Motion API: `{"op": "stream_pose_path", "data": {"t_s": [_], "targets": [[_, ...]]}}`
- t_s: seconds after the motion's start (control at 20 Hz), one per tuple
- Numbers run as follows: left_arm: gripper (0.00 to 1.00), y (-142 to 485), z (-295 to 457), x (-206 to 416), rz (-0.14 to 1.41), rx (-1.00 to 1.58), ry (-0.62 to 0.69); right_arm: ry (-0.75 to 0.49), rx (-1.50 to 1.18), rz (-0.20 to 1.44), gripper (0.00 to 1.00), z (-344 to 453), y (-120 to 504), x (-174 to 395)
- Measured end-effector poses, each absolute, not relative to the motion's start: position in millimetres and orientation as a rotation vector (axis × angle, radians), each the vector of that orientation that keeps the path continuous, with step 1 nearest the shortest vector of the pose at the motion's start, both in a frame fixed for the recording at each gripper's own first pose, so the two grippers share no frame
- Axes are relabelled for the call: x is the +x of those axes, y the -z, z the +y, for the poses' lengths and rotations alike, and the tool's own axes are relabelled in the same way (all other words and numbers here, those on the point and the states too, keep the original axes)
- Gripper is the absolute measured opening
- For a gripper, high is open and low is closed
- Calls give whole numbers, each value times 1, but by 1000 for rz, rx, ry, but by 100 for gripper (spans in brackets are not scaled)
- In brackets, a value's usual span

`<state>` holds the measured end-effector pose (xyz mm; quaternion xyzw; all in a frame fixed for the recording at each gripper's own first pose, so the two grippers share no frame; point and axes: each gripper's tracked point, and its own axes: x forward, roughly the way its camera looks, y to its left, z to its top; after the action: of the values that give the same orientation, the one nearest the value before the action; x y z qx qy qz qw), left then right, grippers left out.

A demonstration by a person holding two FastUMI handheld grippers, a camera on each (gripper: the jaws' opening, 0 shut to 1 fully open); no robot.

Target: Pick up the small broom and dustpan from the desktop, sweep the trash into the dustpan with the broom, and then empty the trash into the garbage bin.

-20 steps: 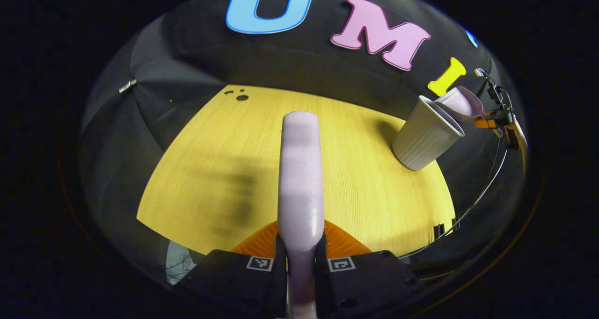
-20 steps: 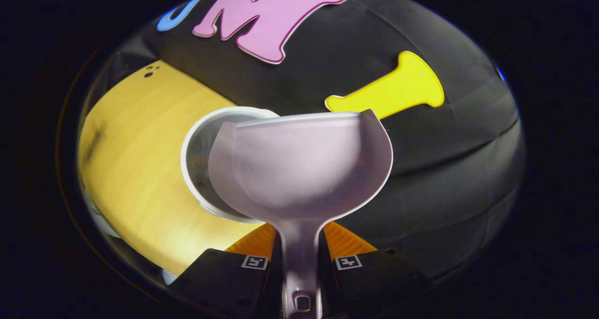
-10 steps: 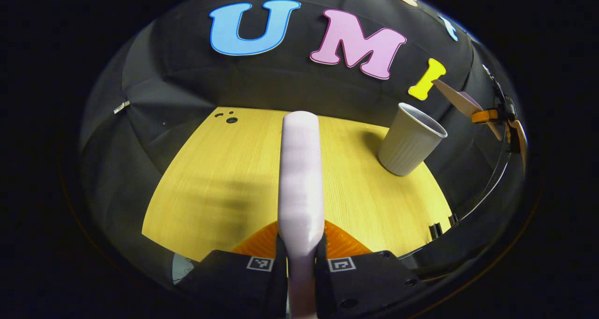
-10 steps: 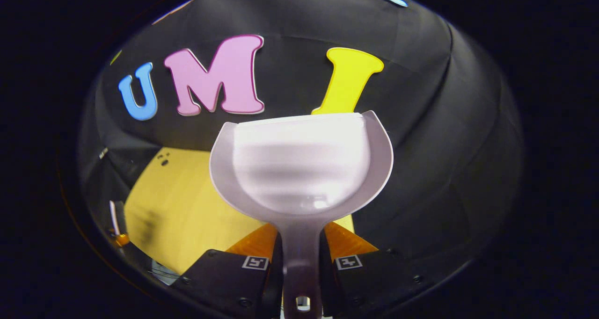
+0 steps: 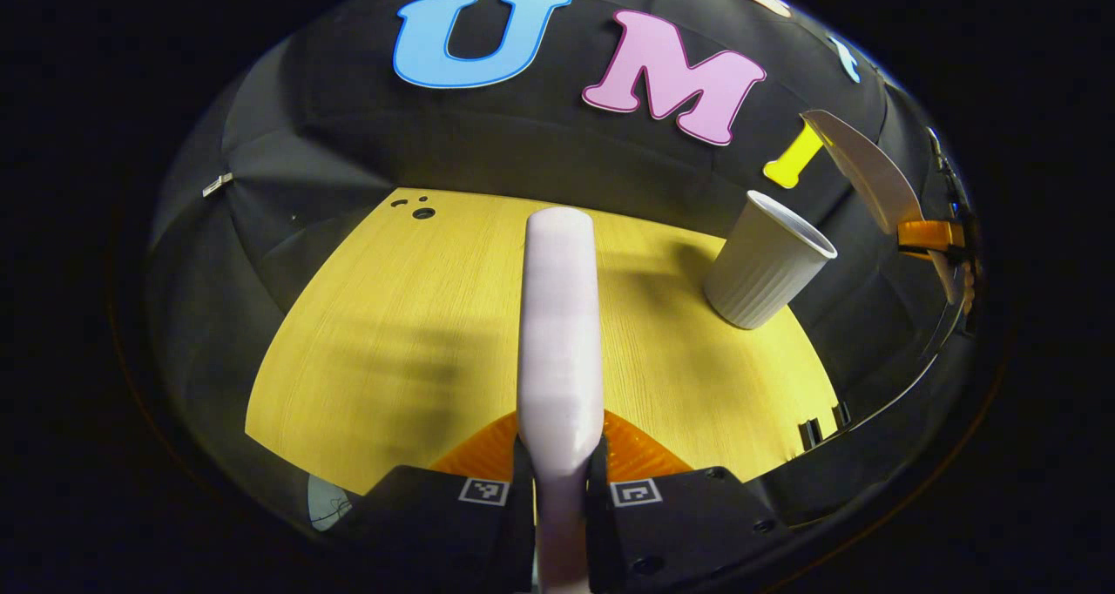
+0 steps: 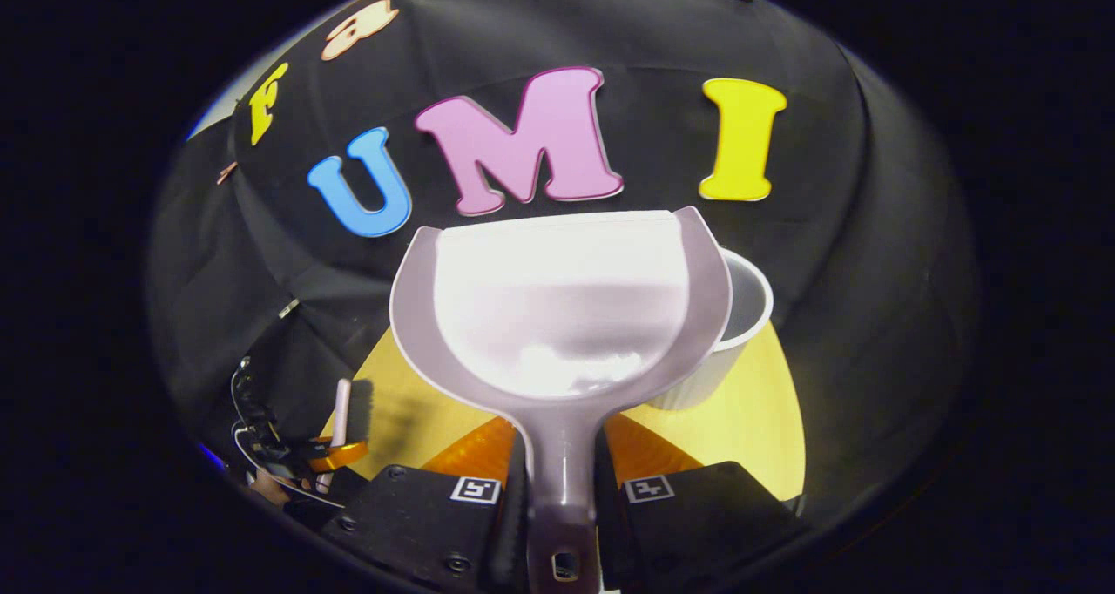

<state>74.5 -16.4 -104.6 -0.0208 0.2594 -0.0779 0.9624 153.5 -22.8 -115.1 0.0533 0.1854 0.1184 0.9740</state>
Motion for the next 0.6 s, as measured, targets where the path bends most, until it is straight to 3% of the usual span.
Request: {"op": "stream_pose_path", "data": {"t_s": [0.15, 0.25, 0.35, 0.4, 0.55, 0.6], "targets": [[28, 113, -14, 86, 534, -36, 162, -290, 128, 432, 33, 22, 164, 150], [28, 122, -16, 95, 545, -40, 167, -304, 106, 486, 37, 40, 203, 151], [28, 133, -17, 105, 562, -41, 168, -302, 70, 543, 37, 51, 243, 157], [29, 139, -19, 111, 570, -41, 167, -299, 58, 568, 32, 55, 261, 161], [28, 161, -20, 130, 607, -37, 149, -272, 52, 657, 37, 60, 319, 178], [28, 171, -21, 138, 630, -30, 141, -257, 56, 687, 33, 60, 336, 185]]}}
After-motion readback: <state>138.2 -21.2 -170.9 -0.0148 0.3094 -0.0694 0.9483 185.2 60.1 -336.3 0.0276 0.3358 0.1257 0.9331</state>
